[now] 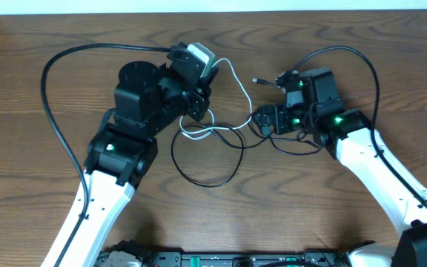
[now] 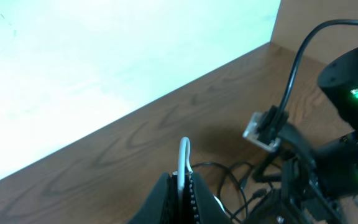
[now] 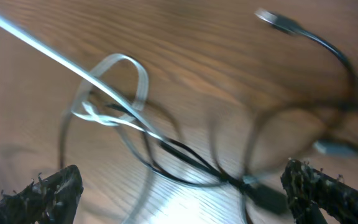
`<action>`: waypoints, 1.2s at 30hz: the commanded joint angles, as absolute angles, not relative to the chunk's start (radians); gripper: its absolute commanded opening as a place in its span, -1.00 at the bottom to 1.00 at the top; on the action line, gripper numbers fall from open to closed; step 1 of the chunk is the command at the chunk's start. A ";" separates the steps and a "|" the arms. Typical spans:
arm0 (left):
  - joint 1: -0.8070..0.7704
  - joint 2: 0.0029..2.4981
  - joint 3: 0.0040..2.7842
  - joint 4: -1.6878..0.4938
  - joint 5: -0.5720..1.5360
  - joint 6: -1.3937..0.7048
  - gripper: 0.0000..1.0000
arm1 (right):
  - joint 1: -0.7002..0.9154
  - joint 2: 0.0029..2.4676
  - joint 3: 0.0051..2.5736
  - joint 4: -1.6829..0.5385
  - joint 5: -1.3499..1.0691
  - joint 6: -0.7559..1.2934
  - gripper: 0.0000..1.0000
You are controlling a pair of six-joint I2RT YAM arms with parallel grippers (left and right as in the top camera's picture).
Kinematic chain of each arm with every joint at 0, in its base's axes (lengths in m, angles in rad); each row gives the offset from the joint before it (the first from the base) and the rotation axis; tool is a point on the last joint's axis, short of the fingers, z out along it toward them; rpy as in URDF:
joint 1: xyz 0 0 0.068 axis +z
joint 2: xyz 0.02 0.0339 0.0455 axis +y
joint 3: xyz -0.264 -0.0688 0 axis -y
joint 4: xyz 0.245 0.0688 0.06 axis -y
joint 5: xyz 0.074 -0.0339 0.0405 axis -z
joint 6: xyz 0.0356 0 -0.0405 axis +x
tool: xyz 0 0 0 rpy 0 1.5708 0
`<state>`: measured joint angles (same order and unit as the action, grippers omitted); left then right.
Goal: Untangle cables
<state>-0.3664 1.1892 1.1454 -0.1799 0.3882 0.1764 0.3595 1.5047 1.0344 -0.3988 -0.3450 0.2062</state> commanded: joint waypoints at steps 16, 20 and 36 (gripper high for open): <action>-0.361 1.158 1.158 -0.176 0.381 0.125 -0.85 | 0.420 1.682 1.026 -0.218 -0.403 0.050 0.96; -0.361 1.139 1.158 -0.176 0.380 0.125 -0.85 | 0.420 1.744 1.026 -0.150 -0.459 0.052 -0.16; -0.358 1.148 1.158 -0.248 0.371 0.126 -0.85 | 0.406 1.620 1.031 -0.056 -0.470 0.084 -0.98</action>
